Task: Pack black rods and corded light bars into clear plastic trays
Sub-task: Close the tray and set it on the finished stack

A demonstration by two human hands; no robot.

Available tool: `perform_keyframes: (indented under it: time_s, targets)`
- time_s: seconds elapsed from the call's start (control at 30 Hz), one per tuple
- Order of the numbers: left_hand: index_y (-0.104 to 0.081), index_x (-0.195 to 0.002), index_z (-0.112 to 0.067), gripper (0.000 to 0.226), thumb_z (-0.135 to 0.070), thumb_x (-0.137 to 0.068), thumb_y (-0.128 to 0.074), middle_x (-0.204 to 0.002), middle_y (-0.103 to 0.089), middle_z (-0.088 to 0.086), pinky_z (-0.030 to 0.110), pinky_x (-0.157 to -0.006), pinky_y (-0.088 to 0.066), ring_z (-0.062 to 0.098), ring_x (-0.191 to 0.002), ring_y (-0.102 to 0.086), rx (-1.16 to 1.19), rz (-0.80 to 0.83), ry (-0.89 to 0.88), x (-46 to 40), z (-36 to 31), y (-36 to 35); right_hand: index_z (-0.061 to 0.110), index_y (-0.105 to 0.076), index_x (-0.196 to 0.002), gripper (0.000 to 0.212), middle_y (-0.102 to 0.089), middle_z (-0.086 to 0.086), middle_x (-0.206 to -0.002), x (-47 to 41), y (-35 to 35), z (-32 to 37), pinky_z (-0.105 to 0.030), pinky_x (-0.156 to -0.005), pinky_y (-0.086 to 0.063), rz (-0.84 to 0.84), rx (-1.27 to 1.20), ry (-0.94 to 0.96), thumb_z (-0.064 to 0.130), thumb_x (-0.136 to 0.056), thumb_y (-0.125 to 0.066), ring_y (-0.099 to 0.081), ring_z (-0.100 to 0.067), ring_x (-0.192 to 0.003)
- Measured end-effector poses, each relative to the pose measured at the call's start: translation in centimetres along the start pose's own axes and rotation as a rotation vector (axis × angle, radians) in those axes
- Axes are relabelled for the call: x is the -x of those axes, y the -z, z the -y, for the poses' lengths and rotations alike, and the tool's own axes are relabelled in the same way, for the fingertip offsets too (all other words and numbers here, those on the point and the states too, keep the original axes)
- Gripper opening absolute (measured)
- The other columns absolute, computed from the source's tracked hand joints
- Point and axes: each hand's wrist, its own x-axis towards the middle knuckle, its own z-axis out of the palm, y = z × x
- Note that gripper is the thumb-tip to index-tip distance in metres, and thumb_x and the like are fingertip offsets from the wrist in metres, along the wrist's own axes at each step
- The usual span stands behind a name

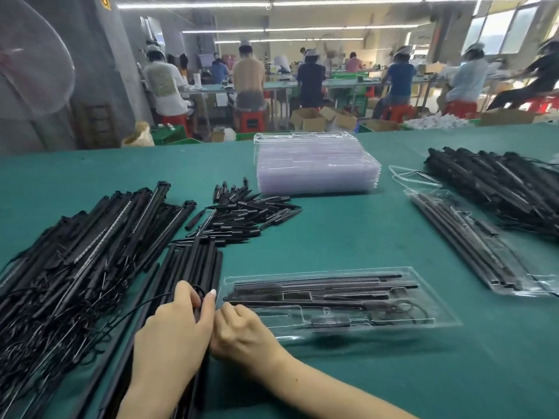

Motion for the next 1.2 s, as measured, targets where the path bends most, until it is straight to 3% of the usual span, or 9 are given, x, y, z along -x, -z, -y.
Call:
perform_keyframes:
  time_s: [0.1, 0.17, 0.27, 0.43, 0.53, 0.57, 0.7, 0.9, 1.2]
  targets:
    - [-0.044, -0.078, -0.023, 0.023, -0.039, -0.093, -0.049, -0.061, -0.048, -0.010, 0.033, -0.059, -0.033, 0.022, -0.061, -0.044, 0.100, -0.031, -0.080, 0.0, -0.4, -0.7, 0.024, -0.073, -0.065, 0.037, -0.058, 0.010, -0.057, 0.2, 1.5, -0.1, -0.019, -0.050, -0.035, 0.137, -0.187, -0.001, 0.006, -0.078, -0.043, -0.050, -0.006, -0.053]
    - [-0.047, -0.079, -0.023, 0.016, -0.025, -0.092, -0.055, -0.064, -0.047, -0.014, 0.031, -0.060, -0.032, 0.017, -0.063, -0.045, 0.229, -0.066, -0.182, 0.0, -0.8, -1.3, 0.017, -0.073, -0.101, 0.025, -0.069, 0.000, -0.091, 1.1, 1.5, -0.5, -0.028, -0.081, -0.048, 0.058, -0.366, -0.030, 0.023, -0.079, -0.062, -0.061, -0.014, -0.086]
    - [-0.059, -0.092, -0.021, 0.009, -0.013, -0.092, -0.053, -0.085, -0.059, -0.011, 0.026, -0.072, -0.039, 0.014, -0.082, -0.056, 0.310, -0.079, -0.380, 0.1, -0.7, -2.2, 0.005, -0.042, -0.141, 0.071, -0.045, -0.010, -0.145, 5.0, 3.2, -3.2, -0.051, -0.114, -0.023, 0.136, -0.514, 0.013, 0.048, -0.087, -0.055, -0.038, -0.022, -0.136]
    - [-0.060, -0.126, -0.027, 0.041, -0.033, -0.087, -0.057, -0.131, -0.058, -0.011, 0.030, -0.104, -0.041, 0.015, -0.125, -0.053, 0.054, 0.181, -0.906, 2.6, -3.1, -4.7, 0.016, -0.064, -0.124, 0.056, -0.063, 0.002, -0.126, 12.0, 4.6, -12.7, -0.043, -0.089, -0.053, 0.169, -0.505, -0.150, 0.047, -0.077, -0.073, -0.060, -0.014, -0.116]
    - [-0.017, -0.148, -0.043, 0.054, -0.053, -0.097, -0.032, -0.153, -0.005, -0.025, 0.052, -0.116, 0.008, 0.015, -0.145, 0.008, -0.080, 0.449, -0.818, 2.7, -4.8, -6.8, 0.026, -0.067, -0.120, 0.041, -0.064, 0.004, -0.124, 13.8, 3.1, -14.6, -0.039, -0.085, -0.056, 0.147, -0.363, -0.120, 0.050, -0.090, -0.053, -0.063, -0.014, -0.110]
    - [-0.016, -0.147, -0.046, 0.052, -0.053, -0.097, -0.030, -0.152, -0.003, -0.027, 0.053, -0.116, 0.006, 0.014, -0.145, 0.008, -0.072, 0.430, -0.810, 2.7, -4.9, -7.2, 0.027, -0.069, -0.117, 0.042, -0.065, 0.004, -0.123, 14.1, 2.5, -14.6, -0.039, -0.084, -0.056, 0.102, -0.347, -0.099, 0.049, -0.095, -0.040, -0.065, -0.014, -0.108]
    - [-0.064, -0.121, -0.038, 0.042, -0.043, -0.089, -0.038, -0.125, -0.061, -0.018, 0.045, -0.086, -0.054, 0.016, -0.114, -0.061, -0.138, 0.274, -0.911, 2.9, -5.1, -6.8, 0.022, -0.074, -0.108, 0.050, -0.068, 0.000, -0.118, 14.6, 0.4, -14.0, -0.041, -0.086, -0.054, -0.089, -0.288, -0.082, 0.037, -0.103, -0.027, -0.068, -0.018, -0.102]
    - [-0.071, -0.109, -0.032, 0.044, -0.041, -0.067, -0.083, -0.116, -0.067, -0.012, 0.035, -0.080, -0.057, 0.015, -0.103, -0.067, -0.143, 0.191, -1.009, 2.3, -4.9, -6.7, 0.017, -0.073, -0.110, 0.032, -0.069, -0.003, -0.114, 14.8, -0.4, -14.4, -0.043, -0.087, -0.053, -0.142, -0.224, 0.012, 0.030, -0.094, -0.049, -0.067, -0.020, -0.100]
    - [-0.066, -0.121, -0.030, 0.084, -0.027, -0.042, -0.093, -0.117, -0.068, -0.002, 0.046, -0.073, -0.058, 0.024, -0.103, -0.067, -0.316, 0.056, -0.918, 1.5, -6.6, -7.4, 0.012, -0.073, -0.106, 0.025, -0.071, 0.000, -0.105, 13.8, 0.0, -13.9, -0.031, -0.076, -0.054, -0.268, -0.256, 0.024, 0.027, -0.093, -0.058, -0.067, -0.018, -0.086]
